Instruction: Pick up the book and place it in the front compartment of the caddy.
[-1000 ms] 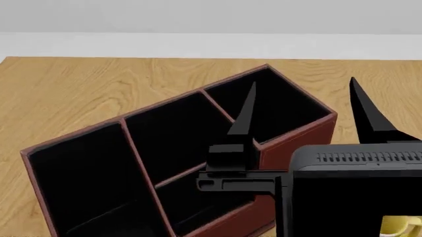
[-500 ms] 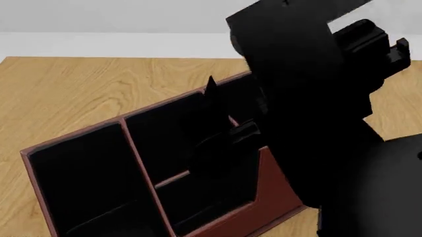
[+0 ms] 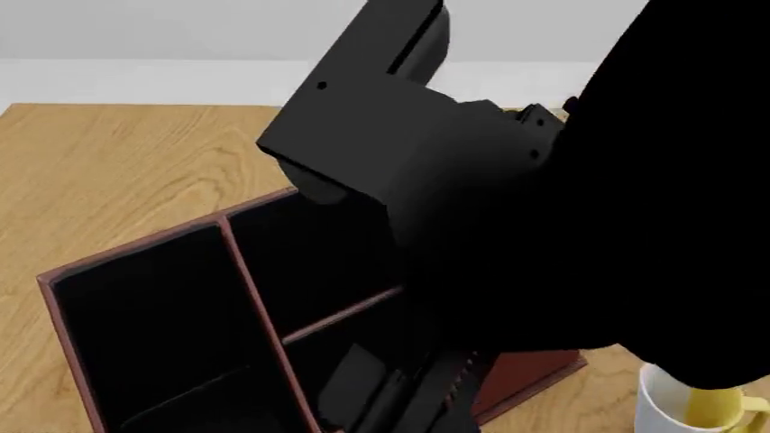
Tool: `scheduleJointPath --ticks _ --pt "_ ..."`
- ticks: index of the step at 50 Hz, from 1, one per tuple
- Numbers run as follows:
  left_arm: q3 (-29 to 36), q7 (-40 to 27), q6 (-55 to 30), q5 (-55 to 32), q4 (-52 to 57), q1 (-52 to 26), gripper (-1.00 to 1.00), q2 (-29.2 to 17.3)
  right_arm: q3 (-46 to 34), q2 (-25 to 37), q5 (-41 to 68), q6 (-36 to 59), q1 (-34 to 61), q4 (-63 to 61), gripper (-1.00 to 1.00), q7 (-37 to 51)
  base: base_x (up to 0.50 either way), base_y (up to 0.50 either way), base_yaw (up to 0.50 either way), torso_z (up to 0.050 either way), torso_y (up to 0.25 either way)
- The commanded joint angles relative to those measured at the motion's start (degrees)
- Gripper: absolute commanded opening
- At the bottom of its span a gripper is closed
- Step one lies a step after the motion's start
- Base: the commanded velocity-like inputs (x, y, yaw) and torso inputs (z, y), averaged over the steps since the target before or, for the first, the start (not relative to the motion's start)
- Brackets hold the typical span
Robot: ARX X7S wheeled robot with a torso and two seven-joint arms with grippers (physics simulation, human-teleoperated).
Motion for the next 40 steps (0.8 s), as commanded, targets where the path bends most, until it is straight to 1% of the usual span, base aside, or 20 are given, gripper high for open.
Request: scheduleJointPath --ticks 1,3,10,15,23,31,40 --pt "0.3 0.9 0.9 0.2 -0.7 0.1 1.00 0.5 -10.4 -3.2 -4.4 1.4 5.1 1.1 1.00 -15.9 0.00 0.00 0.00 0.000 0.000" --pt "0.3 1.0 1.1 0.2 -0.6 0.2 1.00 0.4 -10.9 -3.3 -4.6 1.6 4.9 0.4 1.00 -17.3 0.00 0.00 0.00 0.000 0.000" --pt "-0.2 0.8 1.6 0.0 -0.3 0.7 1.00 0.0 -13.7 -2.5 -3.8 0.4 3.4 -1.8 1.00 -17.3 0.00 0.00 0.00 0.000 0.000" --pt "-0.3 0.8 1.9 0.0 -0.3 0.9 1.00 -0.1 -14.8 -2.3 -5.0 0.9 2.2 -3.3 1.00 -18.3 0.00 0.00 0.00 0.000 0.000" --pt "0.1 0.8 1.6 -0.1 -0.3 0.3 1.00 0.0 -15.8 -2.7 -7.1 -1.0 -0.6 -3.8 1.00 -19.6 0.00 0.00 0.00 0.000 0.000" --pt "0.0 0.4 1.6 -0.2 -0.1 0.4 1.00 -0.3 -15.3 -2.9 -13.6 -2.4 -4.5 -3.8 1.00 -22.9 0.00 0.00 0.00 0.000 0.000" --pt "0.2 0.3 1.5 -0.2 0.2 0.2 1.00 -0.4 -16.8 -4.9 -22.6 -4.5 -10.1 -2.7 1.00 -27.6 0.00 0.00 0.00 0.000 0.000"
